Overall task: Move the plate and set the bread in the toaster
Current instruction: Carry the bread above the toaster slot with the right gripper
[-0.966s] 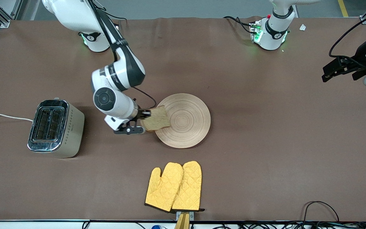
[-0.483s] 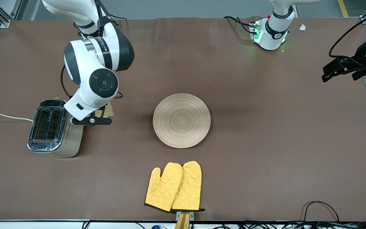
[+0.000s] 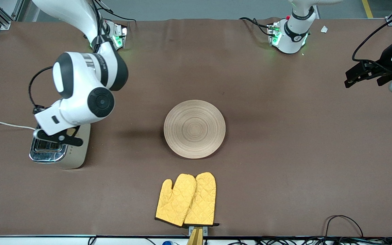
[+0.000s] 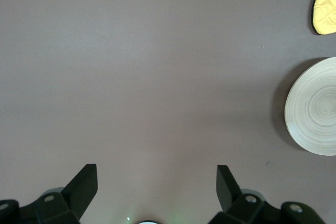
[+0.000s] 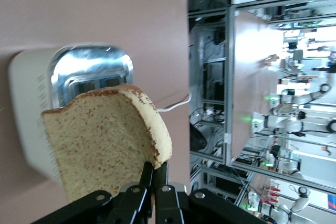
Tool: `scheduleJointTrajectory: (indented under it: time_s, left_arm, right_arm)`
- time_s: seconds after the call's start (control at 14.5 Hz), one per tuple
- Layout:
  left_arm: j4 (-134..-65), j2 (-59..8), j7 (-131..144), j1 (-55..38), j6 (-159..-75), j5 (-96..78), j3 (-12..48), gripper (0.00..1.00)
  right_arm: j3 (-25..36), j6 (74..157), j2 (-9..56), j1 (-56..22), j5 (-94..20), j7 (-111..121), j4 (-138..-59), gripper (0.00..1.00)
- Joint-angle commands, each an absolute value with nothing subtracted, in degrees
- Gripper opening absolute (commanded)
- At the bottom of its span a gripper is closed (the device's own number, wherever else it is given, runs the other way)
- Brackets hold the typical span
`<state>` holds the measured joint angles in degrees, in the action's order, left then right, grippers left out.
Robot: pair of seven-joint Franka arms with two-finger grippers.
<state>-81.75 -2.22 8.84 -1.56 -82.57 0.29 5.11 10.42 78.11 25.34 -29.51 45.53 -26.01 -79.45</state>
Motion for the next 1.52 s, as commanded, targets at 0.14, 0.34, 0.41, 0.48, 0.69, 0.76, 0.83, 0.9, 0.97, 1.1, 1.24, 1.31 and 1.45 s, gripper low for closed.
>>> scheduleJointTrajectory:
  time_s: [0.14,0.34,0.41,0.48,0.69,0.76,0.83,0.9,0.97,1.1,1.24,1.31,1.45]
  left_arm:
    - [-81.7,-1.8,8.1,-1.5,-81.8,0.4,5.1,1.00]
    - [-81.7,-1.8,8.1,-1.5,-81.8,0.4,5.1,1.00]
    - [-81.7,-1.8,8.1,-1.6,-81.8,0.4,5.1,1.00]
    - [-81.7,-1.8,8.1,-1.5,-81.8,0.4,5.1,1.00]
    - [-81.7,-1.8,8.1,-1.6,-81.8,0.4,5.1,1.00]
    - [-81.7,-1.8,8.1,-1.5,-81.8,0.4,5.1,1.00]
    - [-81.7,-1.8,8.1,-1.5,-81.8,0.4,5.1,1.00]
    - [-81.7,-1.8,8.1,-1.5,-81.8,0.4,5.1,1.00]
    - [-81.7,-1.8,8.1,-1.5,-81.8,0.4,5.1,1.00]
    - [-81.7,-1.8,8.1,-1.5,-81.9,0.4,5.1,1.00]
    - [-81.7,-1.8,8.0,-1.5,-81.9,0.3,5.1,1.00]
    - [-81.7,-1.8,8.1,-1.5,-81.9,0.3,5.1,1.00]
    - [-81.7,-1.8,8.1,-1.5,-81.9,0.3,5.1,1.00]
  right_arm:
    - [10.5,88.7,21.1,-27.3,57.7,-34.8,-93.2,0.00]
    - [10.6,90.2,19.8,-26.5,57.9,-36.2,-96.2,0.00]
    - [10.6,90.1,19.0,-26.4,57.8,-36.4,-97.3,0.00]
    - [10.6,90.0,17.9,-26.5,57.8,-37.3,-98.9,0.00]
    - [10.5,90.1,15.6,-27.0,58.0,-41.3,-104.3,0.00]
    - [10.5,89.8,15.6,-27.1,58.0,-41.5,-104.7,0.00]
    - [10.4,89.6,15.6,-27.2,58.0,-41.5,-104.8,0.00]
    - [10.3,89.5,15.6,-27.5,58.0,-41.7,-105.4,0.00]
    - [10.3,89.6,15.6,-27.9,58.0,-41.8,-105.6,0.00]
    - [10.3,89.7,15.6,-27.9,58.0,-41.8,-105.7,0.00]
    - [10.3,90.2,16.0,-27.9,58.0,-41.8,-105.7,0.00]
    - [10.3,90.3,16.1,-27.9,58.0,-42.5,-105.6,0.00]
    - [10.3,91.9,16.3,-27.8,58.0,-43.9,-105.7,0.00]
